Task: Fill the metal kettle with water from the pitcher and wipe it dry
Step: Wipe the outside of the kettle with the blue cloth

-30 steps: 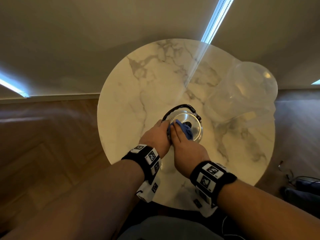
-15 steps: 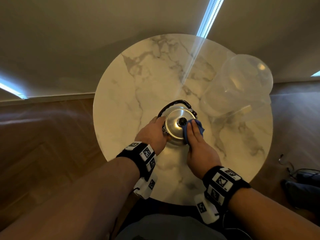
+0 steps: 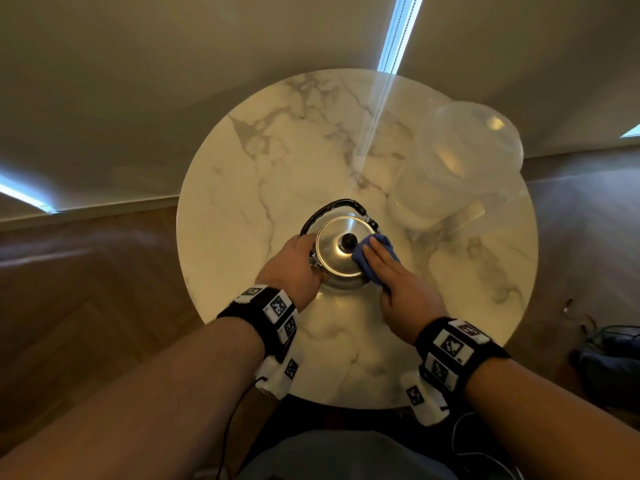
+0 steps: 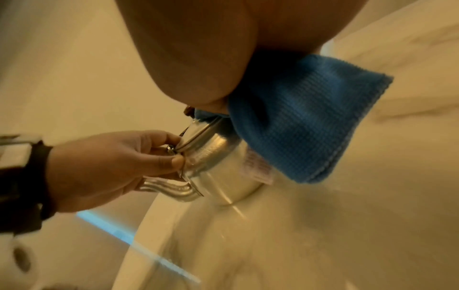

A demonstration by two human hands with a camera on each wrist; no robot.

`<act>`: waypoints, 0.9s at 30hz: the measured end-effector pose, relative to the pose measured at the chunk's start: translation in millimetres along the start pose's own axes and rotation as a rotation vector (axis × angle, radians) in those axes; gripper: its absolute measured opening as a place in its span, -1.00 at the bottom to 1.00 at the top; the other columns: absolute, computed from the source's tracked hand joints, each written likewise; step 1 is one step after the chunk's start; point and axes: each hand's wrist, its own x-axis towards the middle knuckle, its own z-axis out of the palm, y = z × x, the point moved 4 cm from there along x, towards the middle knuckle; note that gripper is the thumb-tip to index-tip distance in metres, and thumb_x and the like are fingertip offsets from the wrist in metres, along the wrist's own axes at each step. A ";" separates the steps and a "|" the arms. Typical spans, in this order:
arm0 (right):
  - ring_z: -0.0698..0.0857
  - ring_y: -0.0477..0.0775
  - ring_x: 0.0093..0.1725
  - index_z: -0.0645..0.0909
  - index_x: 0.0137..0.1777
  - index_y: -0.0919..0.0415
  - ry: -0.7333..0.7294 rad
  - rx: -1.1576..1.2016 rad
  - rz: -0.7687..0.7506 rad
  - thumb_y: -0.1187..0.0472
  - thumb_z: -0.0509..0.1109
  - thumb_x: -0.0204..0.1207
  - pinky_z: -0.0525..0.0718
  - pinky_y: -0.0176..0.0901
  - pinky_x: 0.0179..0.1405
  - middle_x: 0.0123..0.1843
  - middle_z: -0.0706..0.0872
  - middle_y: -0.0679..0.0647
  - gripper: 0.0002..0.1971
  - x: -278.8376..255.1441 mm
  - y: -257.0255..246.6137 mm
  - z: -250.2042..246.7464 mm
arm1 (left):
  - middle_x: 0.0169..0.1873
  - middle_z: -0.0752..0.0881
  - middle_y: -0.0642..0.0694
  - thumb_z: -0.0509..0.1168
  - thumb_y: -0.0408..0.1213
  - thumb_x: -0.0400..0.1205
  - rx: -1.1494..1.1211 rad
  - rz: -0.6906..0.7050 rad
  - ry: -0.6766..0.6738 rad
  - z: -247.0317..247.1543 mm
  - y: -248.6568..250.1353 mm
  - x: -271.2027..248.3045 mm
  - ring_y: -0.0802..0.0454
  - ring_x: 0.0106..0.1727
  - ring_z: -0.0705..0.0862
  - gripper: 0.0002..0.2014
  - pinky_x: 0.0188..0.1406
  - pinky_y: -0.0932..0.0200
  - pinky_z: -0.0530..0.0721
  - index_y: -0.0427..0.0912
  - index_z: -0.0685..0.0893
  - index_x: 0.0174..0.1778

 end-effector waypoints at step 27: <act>0.75 0.05 0.15 0.29 0.59 -0.56 0.121 0.625 0.347 -0.07 0.16 0.80 0.66 -0.07 0.21 0.20 0.79 -0.04 -0.56 21.1 21.8 -1.7 | 0.22 0.58 -0.01 0.66 -0.27 0.43 0.077 0.007 0.044 -17.4 26.9 12.2 0.10 0.00 0.64 -0.02 0.11 0.06 0.71 0.00 0.24 0.71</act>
